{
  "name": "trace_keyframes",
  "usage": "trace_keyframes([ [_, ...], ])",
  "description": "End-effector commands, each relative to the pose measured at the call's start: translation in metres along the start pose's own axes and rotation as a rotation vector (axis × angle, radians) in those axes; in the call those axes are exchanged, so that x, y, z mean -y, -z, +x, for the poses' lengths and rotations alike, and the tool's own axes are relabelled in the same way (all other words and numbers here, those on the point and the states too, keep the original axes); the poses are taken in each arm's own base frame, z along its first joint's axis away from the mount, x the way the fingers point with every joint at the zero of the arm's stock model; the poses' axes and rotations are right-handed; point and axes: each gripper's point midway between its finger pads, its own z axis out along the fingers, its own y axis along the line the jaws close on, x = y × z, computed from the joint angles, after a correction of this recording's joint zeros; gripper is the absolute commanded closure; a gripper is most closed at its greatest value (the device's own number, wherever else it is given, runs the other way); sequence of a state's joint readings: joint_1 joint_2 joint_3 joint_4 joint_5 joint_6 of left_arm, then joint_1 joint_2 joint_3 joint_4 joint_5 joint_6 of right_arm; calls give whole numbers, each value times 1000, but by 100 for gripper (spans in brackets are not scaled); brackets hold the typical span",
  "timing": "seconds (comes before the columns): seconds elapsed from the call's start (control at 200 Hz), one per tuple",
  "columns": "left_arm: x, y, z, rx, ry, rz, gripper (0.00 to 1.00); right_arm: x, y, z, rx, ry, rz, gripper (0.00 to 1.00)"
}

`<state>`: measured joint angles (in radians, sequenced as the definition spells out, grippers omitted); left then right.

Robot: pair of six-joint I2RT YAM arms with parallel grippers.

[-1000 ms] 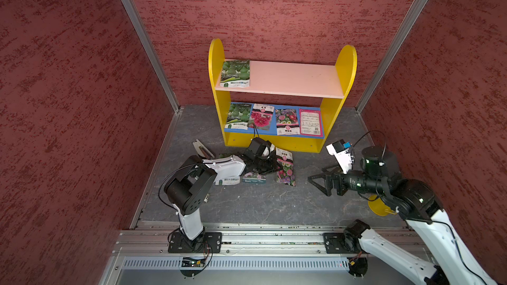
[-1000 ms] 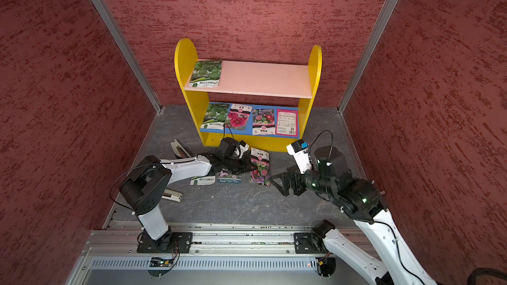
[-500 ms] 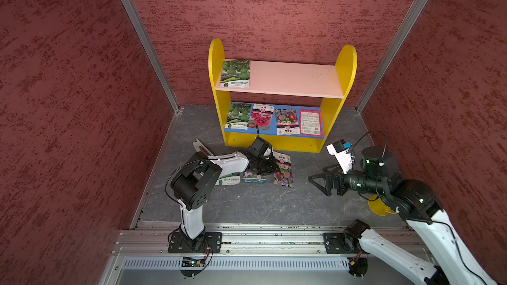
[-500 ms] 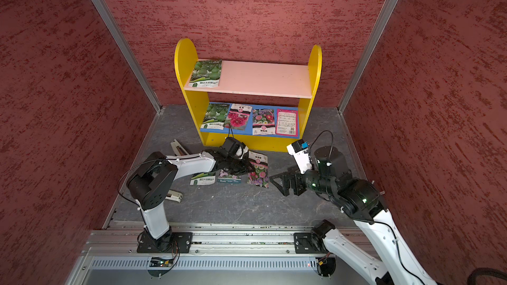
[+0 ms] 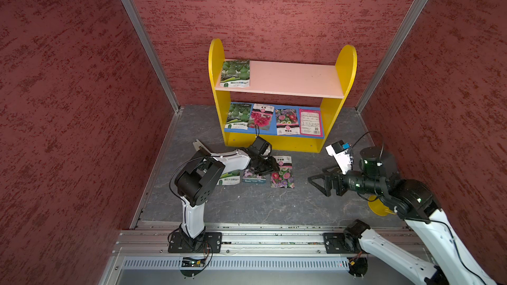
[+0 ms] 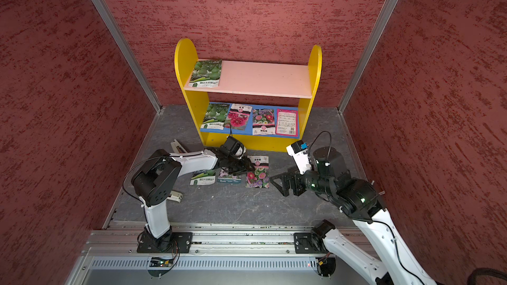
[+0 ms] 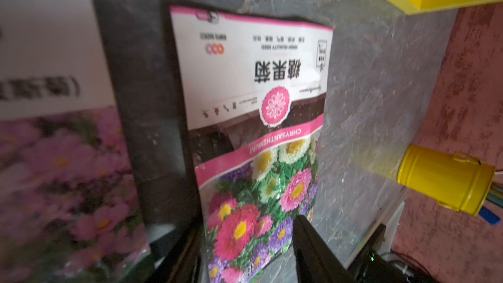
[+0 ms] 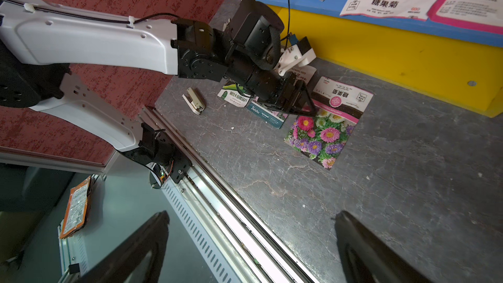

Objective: Take the seed bag off the shelf
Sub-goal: Place the seed packet at the center of the board.

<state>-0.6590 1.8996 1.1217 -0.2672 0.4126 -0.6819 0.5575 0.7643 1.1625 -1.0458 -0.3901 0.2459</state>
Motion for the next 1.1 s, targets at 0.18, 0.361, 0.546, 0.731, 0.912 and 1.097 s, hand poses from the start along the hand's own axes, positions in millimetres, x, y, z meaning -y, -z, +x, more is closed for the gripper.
trace_keyframes([
  [0.18,-12,14,-4,28,4,-81,37,6,-2,2,4,7,24,2],
  [0.361,3,36,-5,52,-27,-49,36,5,-7,1,15,1,10,1],
  [0.546,36,73,-8,108,-110,48,34,1,-9,-8,55,-17,-17,1],
  [0.731,66,113,-10,157,-183,98,16,12,-8,-13,105,-55,37,2],
  [0.912,77,156,-5,231,-237,105,0,40,-24,-5,87,-124,150,1],
  [1.097,75,202,4,320,-286,80,0,50,-41,1,93,-149,151,2],
])
